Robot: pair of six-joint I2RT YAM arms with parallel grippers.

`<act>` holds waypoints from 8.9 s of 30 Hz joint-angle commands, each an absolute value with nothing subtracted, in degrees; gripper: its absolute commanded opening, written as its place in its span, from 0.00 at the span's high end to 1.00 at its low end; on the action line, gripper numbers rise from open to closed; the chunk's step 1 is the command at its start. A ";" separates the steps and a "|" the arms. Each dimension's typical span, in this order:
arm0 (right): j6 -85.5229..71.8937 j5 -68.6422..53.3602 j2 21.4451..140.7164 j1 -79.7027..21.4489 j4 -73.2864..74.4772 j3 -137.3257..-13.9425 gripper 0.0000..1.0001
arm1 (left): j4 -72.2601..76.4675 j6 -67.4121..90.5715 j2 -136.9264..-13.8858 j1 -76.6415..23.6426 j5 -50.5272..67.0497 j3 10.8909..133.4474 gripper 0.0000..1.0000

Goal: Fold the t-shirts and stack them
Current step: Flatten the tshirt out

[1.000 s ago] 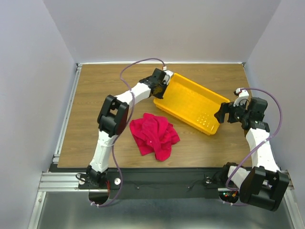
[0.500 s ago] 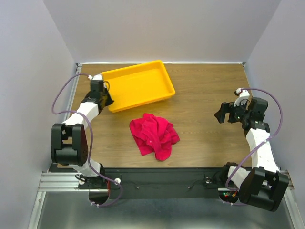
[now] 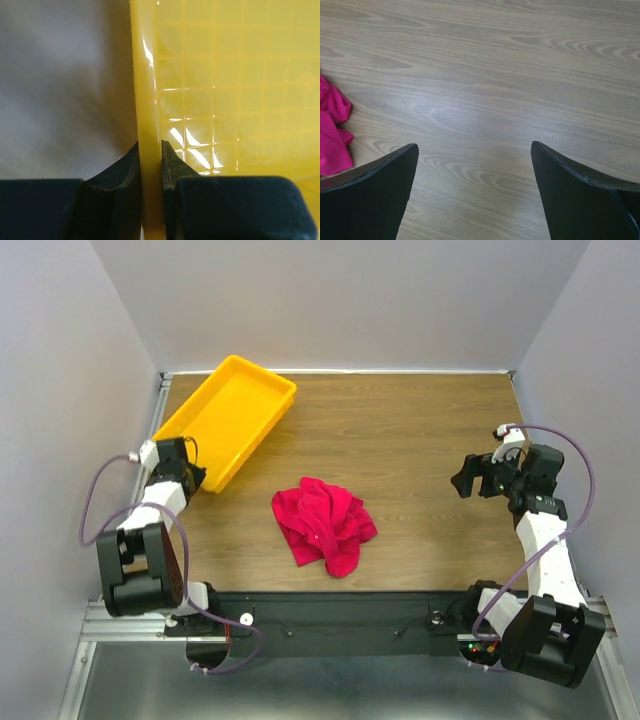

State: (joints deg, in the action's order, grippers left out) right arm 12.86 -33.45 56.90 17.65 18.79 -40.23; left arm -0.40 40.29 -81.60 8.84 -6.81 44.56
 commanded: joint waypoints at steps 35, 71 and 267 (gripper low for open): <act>12.92 -33.49 56.34 18.11 16.17 -40.43 0.00 | -6.59 79.54 -98.09 8.44 -21.53 61.70 0.29; 31.12 -50.46 81.72 -18.80 29.72 -54.48 0.04 | -3.05 21.18 -55.02 -13.70 21.03 38.84 0.10; 4.30 -20.29 120.70 -24.18 25.40 -119.64 0.18 | -20.92 64.99 -25.06 -38.58 -25.03 24.33 0.38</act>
State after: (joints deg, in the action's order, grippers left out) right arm 0.58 -23.24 130.82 -29.45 28.71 -121.08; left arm -18.31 69.84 -28.47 -38.87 -17.12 20.32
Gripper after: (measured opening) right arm 0.768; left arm 0.535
